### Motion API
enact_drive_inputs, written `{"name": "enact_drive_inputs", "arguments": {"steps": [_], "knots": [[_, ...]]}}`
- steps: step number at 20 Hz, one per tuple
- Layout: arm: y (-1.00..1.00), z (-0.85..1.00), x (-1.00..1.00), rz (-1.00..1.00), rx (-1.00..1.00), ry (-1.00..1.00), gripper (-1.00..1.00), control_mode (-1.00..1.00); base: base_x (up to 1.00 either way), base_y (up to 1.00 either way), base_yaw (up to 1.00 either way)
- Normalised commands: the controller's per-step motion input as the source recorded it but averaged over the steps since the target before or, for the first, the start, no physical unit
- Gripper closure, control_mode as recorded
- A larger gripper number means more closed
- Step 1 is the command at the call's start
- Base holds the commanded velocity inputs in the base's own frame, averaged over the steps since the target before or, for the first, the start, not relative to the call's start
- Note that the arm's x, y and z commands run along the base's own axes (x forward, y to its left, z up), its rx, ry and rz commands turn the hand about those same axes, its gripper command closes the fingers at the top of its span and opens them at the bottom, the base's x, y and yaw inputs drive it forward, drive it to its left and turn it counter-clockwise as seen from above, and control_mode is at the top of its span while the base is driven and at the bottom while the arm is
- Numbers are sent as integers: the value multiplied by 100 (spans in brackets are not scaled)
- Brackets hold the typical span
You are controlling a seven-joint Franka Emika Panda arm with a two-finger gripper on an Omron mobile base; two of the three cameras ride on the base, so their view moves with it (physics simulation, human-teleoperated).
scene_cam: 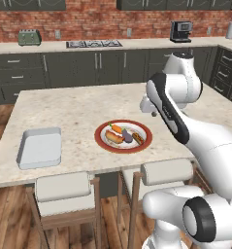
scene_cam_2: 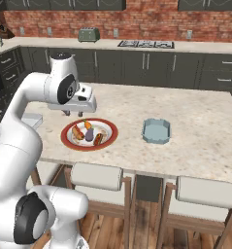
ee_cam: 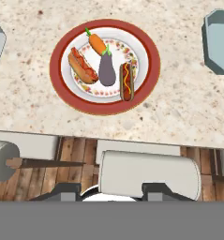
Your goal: Place one cooked food and one vegetable from the large plate to each tupperware container.
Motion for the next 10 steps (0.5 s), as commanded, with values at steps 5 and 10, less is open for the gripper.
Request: {"name": "enact_drive_inputs", "arguments": {"steps": [5, 10], "knots": [[0, -27, -37, 1, -2, 5, -100, -100, 0, 0, 0], [-21, -97, 34, 7, -7, 0, -100, -100, 0, 0, 0]]}}
